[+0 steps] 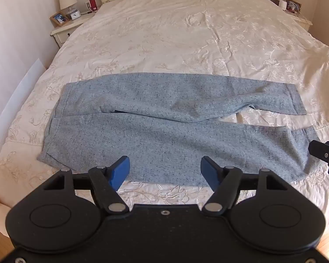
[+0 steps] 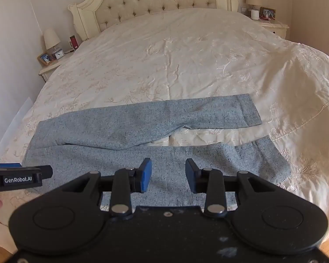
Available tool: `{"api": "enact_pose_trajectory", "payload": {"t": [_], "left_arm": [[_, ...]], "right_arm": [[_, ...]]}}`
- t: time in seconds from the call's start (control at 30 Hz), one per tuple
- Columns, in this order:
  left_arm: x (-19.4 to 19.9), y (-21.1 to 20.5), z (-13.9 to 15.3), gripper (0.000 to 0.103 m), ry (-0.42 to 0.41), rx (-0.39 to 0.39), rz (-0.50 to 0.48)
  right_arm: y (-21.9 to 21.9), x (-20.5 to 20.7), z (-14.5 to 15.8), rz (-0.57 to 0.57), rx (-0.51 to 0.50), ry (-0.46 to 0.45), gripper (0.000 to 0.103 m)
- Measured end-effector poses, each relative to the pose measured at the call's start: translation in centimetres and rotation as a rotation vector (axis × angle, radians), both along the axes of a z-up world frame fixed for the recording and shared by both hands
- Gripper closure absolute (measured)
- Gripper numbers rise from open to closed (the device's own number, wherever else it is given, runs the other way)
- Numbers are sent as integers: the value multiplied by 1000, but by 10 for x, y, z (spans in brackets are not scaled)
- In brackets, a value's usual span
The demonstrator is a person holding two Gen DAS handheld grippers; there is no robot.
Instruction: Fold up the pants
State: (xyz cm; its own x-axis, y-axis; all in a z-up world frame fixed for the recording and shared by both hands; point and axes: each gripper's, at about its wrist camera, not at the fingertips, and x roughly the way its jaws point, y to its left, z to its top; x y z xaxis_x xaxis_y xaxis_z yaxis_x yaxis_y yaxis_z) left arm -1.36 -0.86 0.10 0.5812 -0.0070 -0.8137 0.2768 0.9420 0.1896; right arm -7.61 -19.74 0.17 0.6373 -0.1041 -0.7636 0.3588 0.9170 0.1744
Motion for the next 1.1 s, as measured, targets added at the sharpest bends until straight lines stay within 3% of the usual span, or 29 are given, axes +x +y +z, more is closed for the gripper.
{"api": "enact_pose_trajectory", "payload": {"t": [0.07,0.1,0.27,0.43,1.1], "left_arm": [[-14,-7,-3,30,-13,-12,7],[-9,-10,-3,30,41,-28,12],[-18,-15,-2,30,78,-77,14],[-19,-17,-4,30,97,-85,0],[-1,-4,-12,31,157,-104,-15]], "right_arm": [[-1,-3,0,5,1,8,66],[-2,-5,0,4,-1,14,66],[-14,-8,-1,23,-12,55,66],[-16,-23,0,44,-13,37,66],[-5,-11,-3,-8,-30,83,66]]}}
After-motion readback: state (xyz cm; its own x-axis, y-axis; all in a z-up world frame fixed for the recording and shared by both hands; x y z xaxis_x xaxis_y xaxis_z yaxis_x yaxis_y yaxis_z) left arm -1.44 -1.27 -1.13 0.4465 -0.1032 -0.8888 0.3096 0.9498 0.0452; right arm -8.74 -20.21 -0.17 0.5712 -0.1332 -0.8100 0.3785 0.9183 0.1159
